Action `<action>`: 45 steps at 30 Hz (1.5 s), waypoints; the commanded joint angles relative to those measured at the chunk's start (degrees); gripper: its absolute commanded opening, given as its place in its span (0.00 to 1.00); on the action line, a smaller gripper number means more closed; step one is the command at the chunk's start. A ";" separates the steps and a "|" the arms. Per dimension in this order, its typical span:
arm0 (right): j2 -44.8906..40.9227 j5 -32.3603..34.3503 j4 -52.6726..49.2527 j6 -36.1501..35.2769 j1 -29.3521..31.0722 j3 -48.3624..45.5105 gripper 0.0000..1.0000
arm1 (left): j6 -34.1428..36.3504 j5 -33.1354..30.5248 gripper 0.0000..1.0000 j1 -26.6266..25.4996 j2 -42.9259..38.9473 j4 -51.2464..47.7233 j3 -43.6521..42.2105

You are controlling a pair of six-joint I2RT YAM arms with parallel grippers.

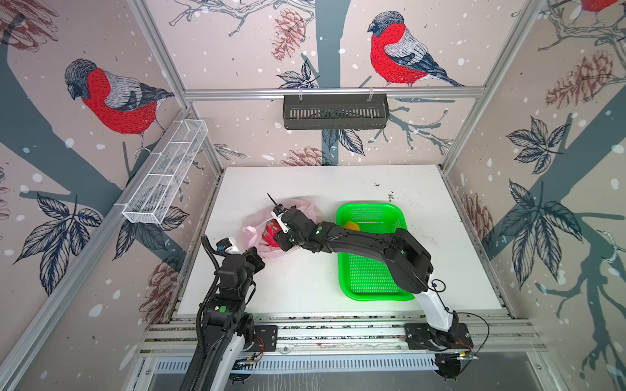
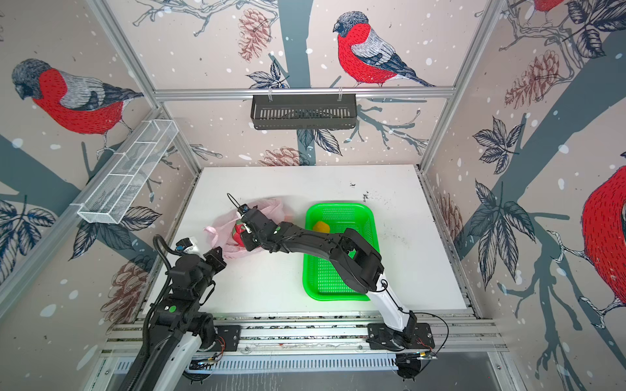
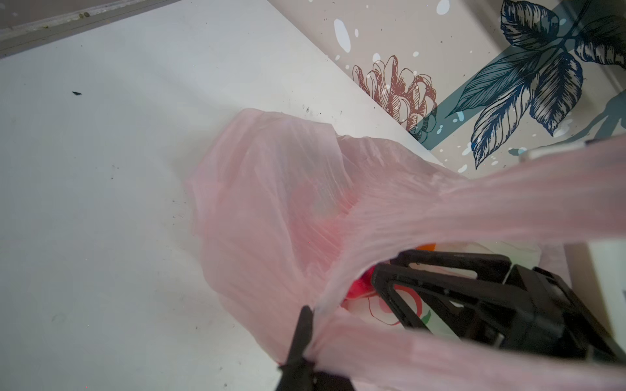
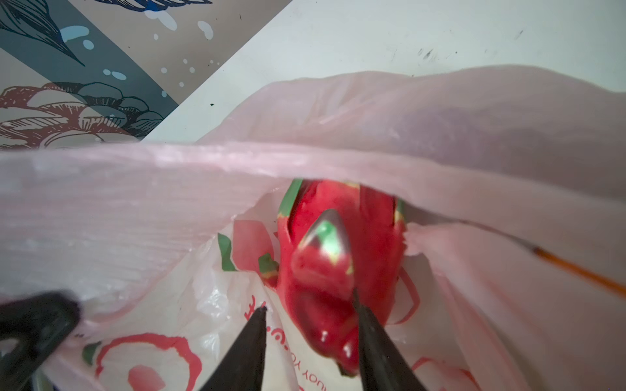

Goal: Untie the knot of the plastic bag and take out the fruit

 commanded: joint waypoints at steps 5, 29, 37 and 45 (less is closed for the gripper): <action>1.70 2.32 -3.39 -5.24 0.37 4.85 0.55 | 0.79 1.54 0.00 0.01 -0.81 2.72 -0.35; 15.45 -1.13 -10.63 -11.14 -1.07 22.20 0.99 | 0.96 2.73 0.00 0.01 -2.99 4.21 -1.49; 17.12 0.16 -10.80 -9.09 -1.31 22.02 0.99 | 0.99 2.78 0.00 0.01 -3.27 4.21 -1.67; 17.90 -0.07 -9.55 -7.24 -1.64 21.57 0.94 | 0.91 3.06 0.00 0.01 -3.42 4.30 -1.84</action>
